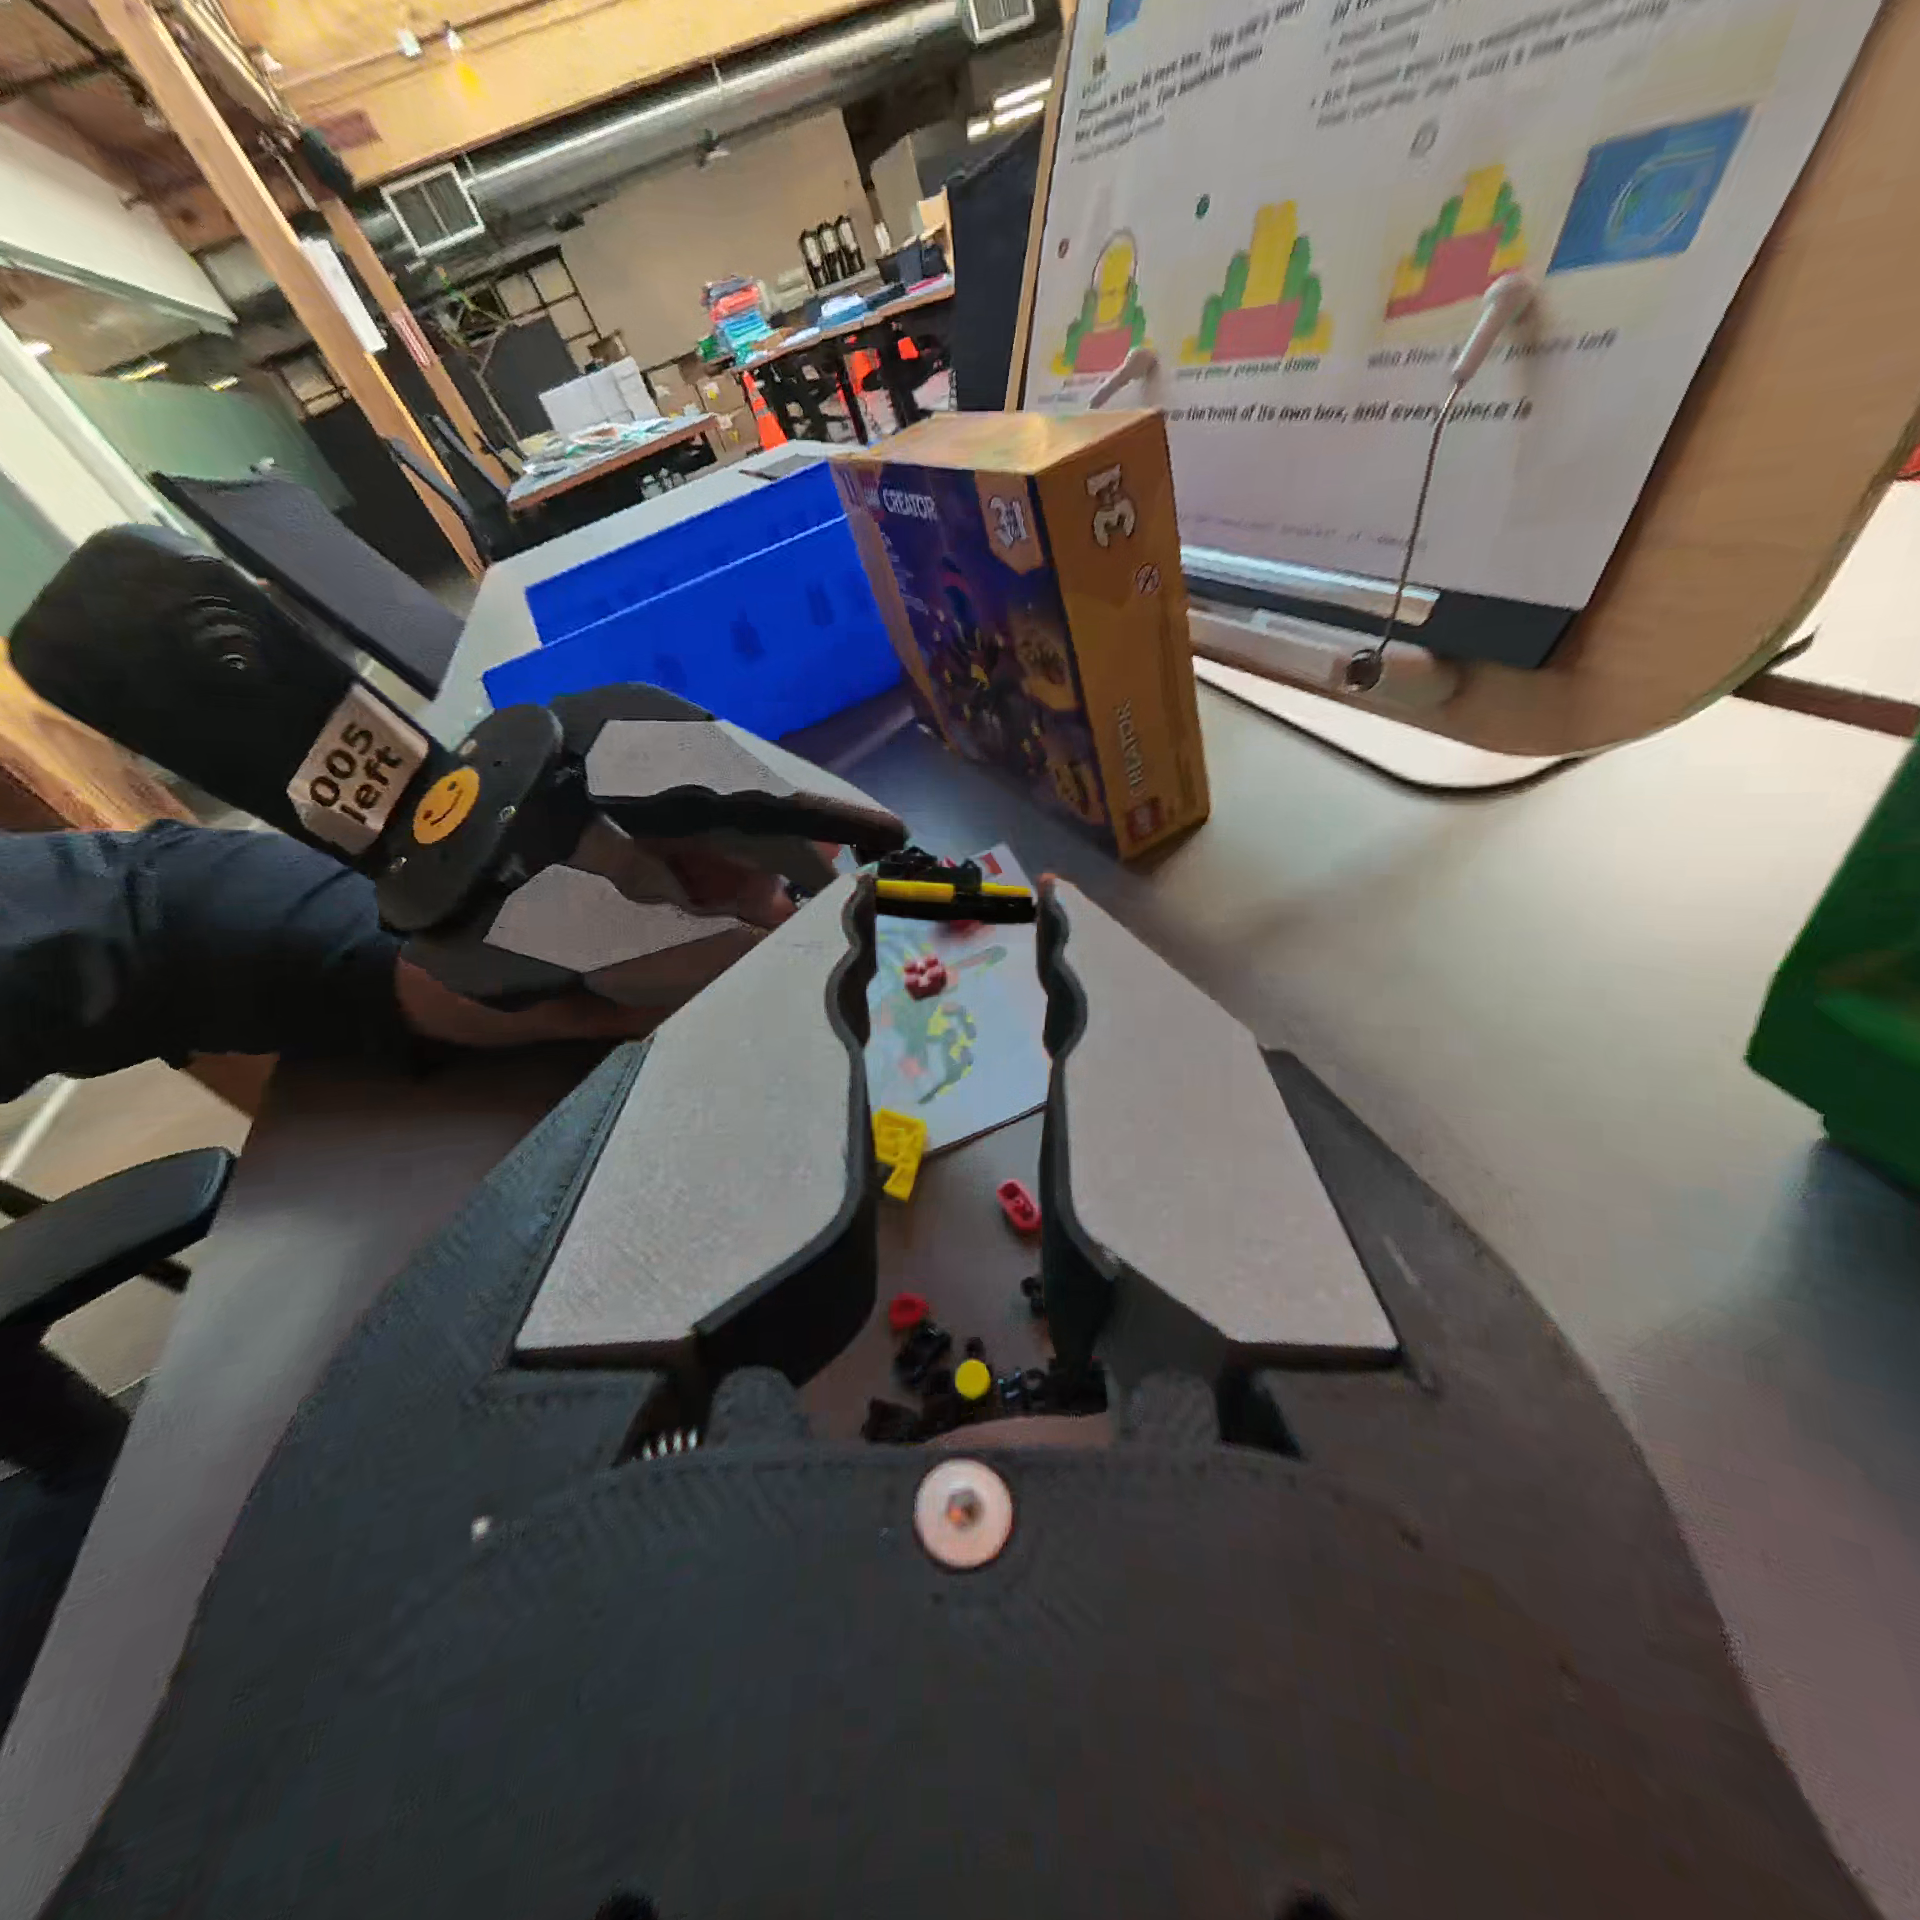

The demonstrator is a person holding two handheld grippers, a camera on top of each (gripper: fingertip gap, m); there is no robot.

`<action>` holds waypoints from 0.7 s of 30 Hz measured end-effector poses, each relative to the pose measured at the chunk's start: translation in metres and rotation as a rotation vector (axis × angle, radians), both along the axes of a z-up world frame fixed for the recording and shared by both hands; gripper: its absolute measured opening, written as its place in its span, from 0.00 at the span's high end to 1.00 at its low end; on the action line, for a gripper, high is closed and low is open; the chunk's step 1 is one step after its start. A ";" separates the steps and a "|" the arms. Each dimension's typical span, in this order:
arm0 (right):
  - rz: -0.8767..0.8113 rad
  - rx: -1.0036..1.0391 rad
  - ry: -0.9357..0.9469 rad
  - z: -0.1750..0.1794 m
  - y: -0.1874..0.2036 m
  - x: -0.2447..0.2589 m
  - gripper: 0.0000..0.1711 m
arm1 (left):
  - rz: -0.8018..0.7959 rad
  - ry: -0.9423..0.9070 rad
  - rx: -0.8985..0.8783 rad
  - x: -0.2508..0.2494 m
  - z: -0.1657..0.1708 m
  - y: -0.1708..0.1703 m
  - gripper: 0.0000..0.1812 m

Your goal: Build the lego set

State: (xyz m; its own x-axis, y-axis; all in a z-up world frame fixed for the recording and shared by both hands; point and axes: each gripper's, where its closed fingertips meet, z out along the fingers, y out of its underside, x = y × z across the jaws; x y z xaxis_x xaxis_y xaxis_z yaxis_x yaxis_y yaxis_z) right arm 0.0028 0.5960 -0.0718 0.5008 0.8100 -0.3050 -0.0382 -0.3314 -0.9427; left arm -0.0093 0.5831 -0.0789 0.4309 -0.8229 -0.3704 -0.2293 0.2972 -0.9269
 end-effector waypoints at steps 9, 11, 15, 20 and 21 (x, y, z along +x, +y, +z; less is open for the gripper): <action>0.108 -0.054 -0.015 -0.007 -0.015 -0.014 0.90 | -0.001 0.098 0.073 0.004 -0.010 -0.003 0.95; 0.151 -0.010 -0.004 -0.003 -0.021 -0.014 0.92 | -0.023 0.081 0.057 0.004 -0.008 -0.005 0.95; 0.173 0.097 -0.100 -0.008 -0.024 -0.008 0.90 | -0.041 0.082 0.054 0.005 -0.009 -0.008 0.95; 0.153 0.276 -0.239 -0.013 -0.026 -0.004 0.85 | -0.112 -0.001 0.012 0.005 0.001 -0.014 0.95; 0.158 0.310 -0.255 -0.014 -0.028 -0.005 0.85 | -0.138 -0.027 -0.004 0.005 0.003 -0.017 0.95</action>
